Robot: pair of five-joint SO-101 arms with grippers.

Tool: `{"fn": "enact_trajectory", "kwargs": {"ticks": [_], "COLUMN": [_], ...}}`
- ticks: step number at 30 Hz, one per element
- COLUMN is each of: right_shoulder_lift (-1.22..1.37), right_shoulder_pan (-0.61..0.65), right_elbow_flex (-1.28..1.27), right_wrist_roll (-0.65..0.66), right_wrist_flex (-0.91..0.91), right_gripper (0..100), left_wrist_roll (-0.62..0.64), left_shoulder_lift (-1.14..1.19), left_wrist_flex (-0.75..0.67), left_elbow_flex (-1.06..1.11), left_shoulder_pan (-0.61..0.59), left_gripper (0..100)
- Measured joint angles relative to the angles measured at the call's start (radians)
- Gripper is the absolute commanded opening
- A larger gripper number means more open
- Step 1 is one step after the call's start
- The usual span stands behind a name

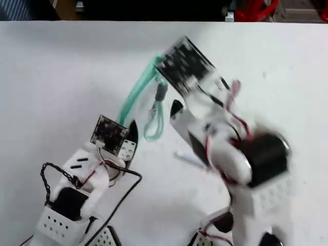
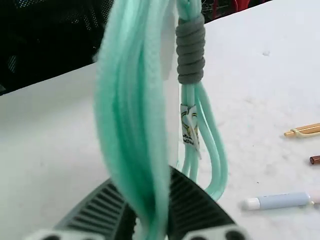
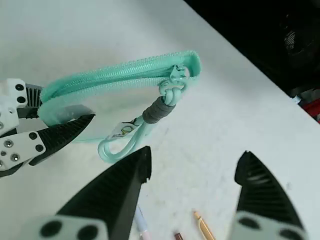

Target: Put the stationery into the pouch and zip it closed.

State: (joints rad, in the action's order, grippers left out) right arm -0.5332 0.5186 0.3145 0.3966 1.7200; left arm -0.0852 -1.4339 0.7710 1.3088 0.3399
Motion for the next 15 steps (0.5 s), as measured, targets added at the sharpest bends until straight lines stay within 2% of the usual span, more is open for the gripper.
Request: {"fn": "enact_trajectory", "kwargs": {"ticks": [8, 15], "right_shoulder_lift": [0.262, 0.238], "right_shoulder_pan": [-0.020, 0.018], "right_elbow_flex": [0.005, -0.081], "right_wrist_roll": [0.003, 0.130], "right_wrist_flex": [0.000, -0.043], "right_gripper": [25.5, 25.5], "left_wrist_roll": [0.000, 0.000], "left_shoulder_lift": [0.000, 0.000], "left_wrist_flex": [-0.002, -0.002], "left_elbow_flex": [0.000, 0.000], "left_shoulder_pan": [0.000, 0.000], "left_gripper": [2, 2]}}
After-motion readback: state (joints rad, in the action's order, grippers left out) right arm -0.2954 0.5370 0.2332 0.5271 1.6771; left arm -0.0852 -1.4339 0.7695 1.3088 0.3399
